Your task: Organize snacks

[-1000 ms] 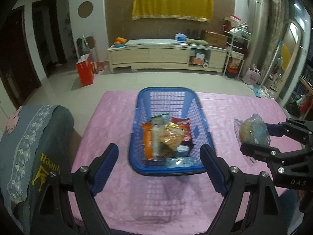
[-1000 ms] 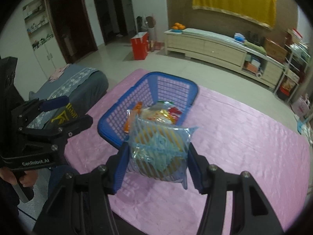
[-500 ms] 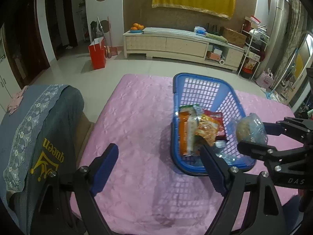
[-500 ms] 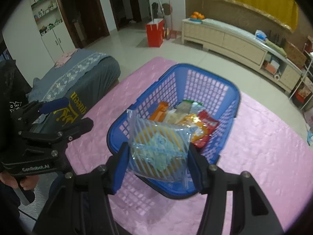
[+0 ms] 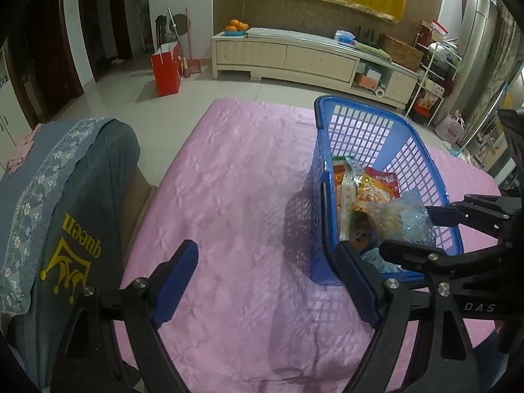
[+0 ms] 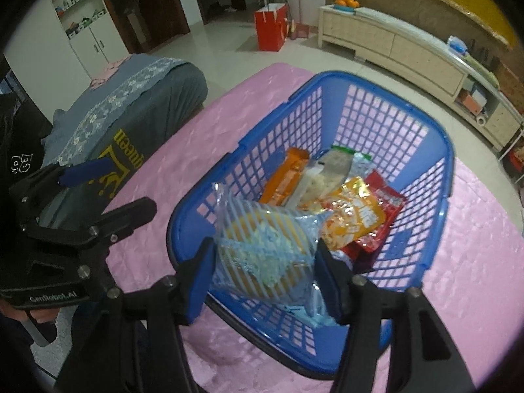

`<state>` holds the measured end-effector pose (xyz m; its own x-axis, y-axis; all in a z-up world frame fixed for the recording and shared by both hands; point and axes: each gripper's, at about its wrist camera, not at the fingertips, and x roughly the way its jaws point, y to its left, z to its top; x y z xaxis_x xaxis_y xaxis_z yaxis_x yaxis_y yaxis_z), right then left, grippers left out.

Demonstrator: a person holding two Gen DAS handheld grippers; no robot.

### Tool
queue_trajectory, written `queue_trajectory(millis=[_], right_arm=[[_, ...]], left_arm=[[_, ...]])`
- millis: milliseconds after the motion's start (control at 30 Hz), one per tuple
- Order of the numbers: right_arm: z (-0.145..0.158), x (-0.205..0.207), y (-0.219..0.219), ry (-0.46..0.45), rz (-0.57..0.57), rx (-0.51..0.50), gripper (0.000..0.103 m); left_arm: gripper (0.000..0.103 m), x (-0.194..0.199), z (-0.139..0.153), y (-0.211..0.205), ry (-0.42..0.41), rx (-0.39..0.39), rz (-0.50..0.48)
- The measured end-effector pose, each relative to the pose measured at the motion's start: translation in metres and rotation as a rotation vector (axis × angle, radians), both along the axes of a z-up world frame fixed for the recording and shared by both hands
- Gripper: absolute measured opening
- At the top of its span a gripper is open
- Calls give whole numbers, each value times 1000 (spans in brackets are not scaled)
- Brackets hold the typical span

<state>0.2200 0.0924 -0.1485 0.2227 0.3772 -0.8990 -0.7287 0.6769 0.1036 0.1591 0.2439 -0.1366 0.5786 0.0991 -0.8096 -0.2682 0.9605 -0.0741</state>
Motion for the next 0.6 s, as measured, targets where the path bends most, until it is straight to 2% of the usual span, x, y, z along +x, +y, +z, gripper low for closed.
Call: queue_trajectory(millis=[133,367,600], right_arm=[[-3,2,5,10,0,-19,75],[15,-7,-7,-37,-15,14,75],[49,-34,-45,-154,-84,56,75]], left_arm=[[84,-3,0,2,-4,0,0],[84,-13,11,-2,-34,-15,6],[84,-32,38,-27,-131,-29,-22]])
